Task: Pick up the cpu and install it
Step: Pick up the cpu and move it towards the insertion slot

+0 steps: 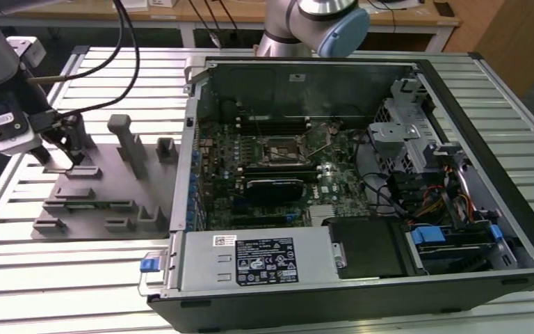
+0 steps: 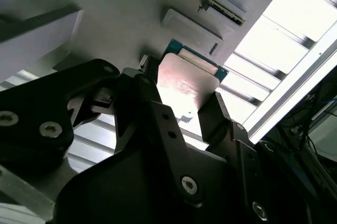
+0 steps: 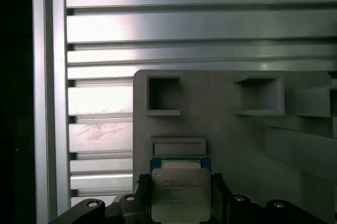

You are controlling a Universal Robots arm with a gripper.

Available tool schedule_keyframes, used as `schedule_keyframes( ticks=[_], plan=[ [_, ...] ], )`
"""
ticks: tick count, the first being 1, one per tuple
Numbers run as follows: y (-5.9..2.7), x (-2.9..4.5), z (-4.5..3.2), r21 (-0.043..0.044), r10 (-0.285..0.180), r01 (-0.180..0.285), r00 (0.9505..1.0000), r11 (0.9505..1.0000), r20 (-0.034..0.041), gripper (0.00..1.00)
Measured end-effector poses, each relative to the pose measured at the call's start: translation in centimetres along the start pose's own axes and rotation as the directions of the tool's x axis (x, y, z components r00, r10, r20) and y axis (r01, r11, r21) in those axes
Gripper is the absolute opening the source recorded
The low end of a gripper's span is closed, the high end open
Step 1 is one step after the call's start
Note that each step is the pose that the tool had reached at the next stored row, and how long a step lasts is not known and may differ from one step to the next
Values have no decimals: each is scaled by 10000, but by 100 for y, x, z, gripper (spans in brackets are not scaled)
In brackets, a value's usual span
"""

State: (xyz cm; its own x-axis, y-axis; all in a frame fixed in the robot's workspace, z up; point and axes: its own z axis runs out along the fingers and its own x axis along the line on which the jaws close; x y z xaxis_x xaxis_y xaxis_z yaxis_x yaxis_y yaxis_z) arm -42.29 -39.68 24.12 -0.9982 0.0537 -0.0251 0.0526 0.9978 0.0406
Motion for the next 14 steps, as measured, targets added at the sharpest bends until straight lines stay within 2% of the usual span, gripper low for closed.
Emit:
schedule_keyframes(
  ticks=[7,14],
  plan=[
    [7,-5,-179,1,0,0,10000,10000,1,55],
    [13,-8,-315,0,-1,1,10000,10000,3,55]
  ],
)
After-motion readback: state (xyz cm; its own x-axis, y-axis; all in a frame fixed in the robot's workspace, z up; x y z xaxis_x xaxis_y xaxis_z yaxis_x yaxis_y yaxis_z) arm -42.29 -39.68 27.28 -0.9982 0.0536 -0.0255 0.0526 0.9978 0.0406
